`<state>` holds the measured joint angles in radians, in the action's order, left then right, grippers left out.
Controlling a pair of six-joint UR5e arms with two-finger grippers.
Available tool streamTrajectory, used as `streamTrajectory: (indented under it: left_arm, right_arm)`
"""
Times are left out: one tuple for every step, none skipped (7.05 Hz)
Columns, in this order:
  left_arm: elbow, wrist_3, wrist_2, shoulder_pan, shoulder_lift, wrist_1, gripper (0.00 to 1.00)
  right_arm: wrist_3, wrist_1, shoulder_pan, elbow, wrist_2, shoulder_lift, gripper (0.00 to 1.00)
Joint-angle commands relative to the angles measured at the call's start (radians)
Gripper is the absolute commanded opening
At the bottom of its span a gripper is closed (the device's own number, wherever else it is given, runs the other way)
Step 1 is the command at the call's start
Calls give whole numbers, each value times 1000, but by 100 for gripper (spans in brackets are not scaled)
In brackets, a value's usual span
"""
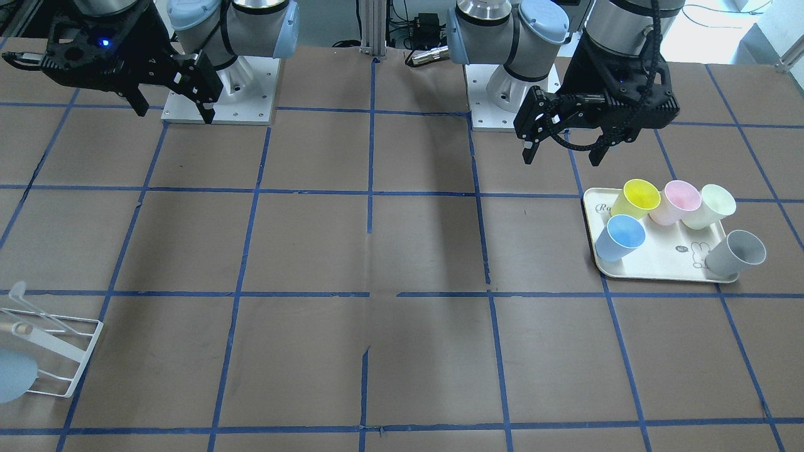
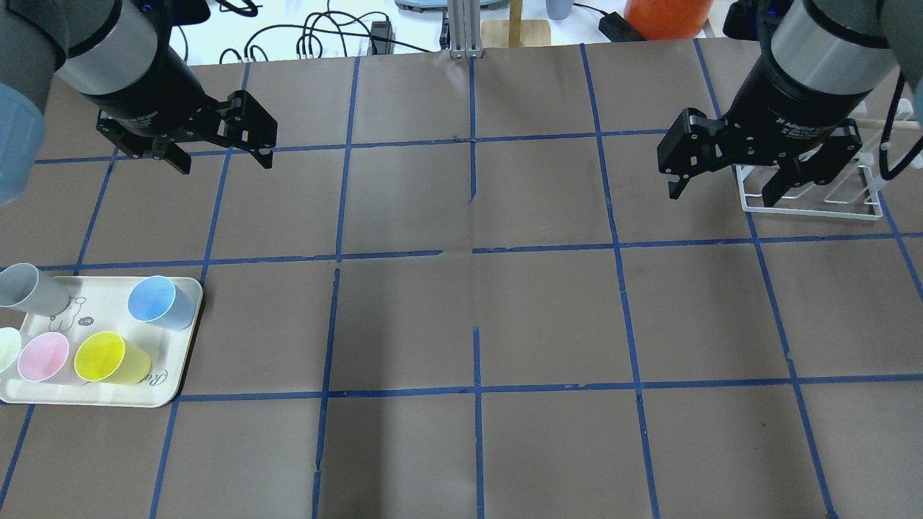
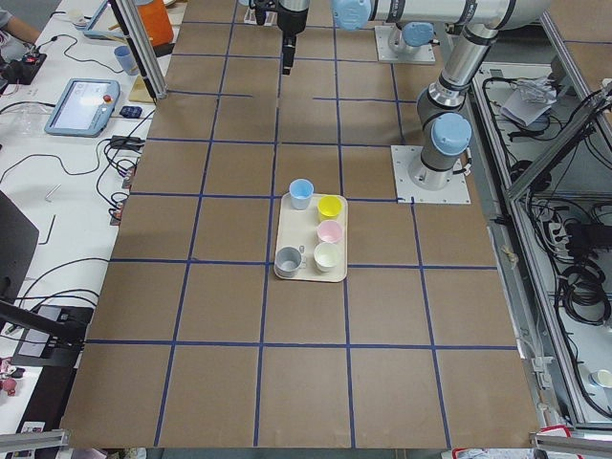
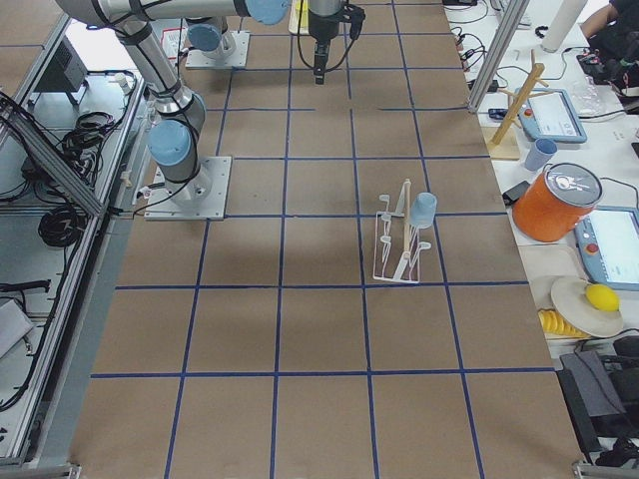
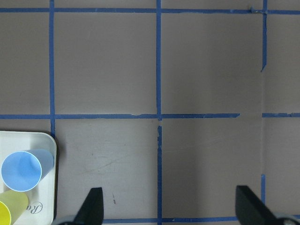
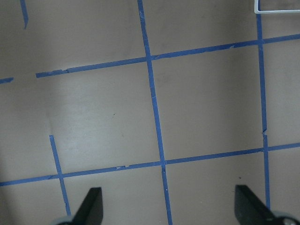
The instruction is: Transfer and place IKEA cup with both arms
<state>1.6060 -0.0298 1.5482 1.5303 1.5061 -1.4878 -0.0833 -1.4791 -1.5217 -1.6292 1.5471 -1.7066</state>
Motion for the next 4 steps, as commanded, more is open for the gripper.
streamTrajectory:
  left_arm:
    - [-97,5,1,-7,58,-108,100]
    - [-100,5,-2,-7,62,-112,100]
    - [-95,4,-2,-5,65,-102,100]
    - [-93,4,-2,-4,63,-103,100]
  right_arm:
    - [0,2,0,0,-1,-1,100]
    - [0,2,0,0,-1,-1,100]
    - [0,3,0,0,-1,-1,100]
    - [0,5,0,0,-1,5,100]
